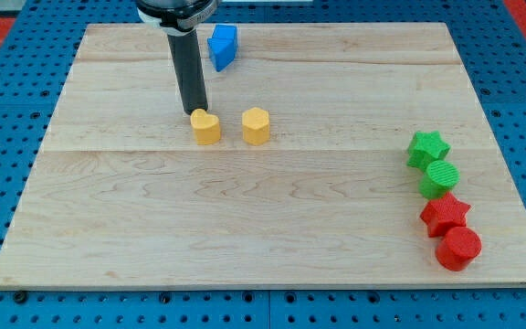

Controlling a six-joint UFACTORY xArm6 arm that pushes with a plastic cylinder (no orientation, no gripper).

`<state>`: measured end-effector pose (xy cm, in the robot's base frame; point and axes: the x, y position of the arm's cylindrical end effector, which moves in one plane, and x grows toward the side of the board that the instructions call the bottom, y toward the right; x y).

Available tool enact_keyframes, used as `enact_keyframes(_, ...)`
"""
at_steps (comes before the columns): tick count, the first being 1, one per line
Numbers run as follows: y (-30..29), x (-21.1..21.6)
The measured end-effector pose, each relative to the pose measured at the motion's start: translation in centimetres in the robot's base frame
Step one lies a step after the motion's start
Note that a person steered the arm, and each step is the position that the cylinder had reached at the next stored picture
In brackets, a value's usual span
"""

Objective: Separate the blue blocks

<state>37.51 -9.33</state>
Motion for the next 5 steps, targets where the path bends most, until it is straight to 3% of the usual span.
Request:
enact_keyframes(1,0.9,-4.4)
enact_keyframes(2,5.8,-10.6)
enact_keyframes(3,10.5,-13.9)
enact_keyframes(4,10.0,-17.7)
enact_keyframes(5,3.1,-16.0)
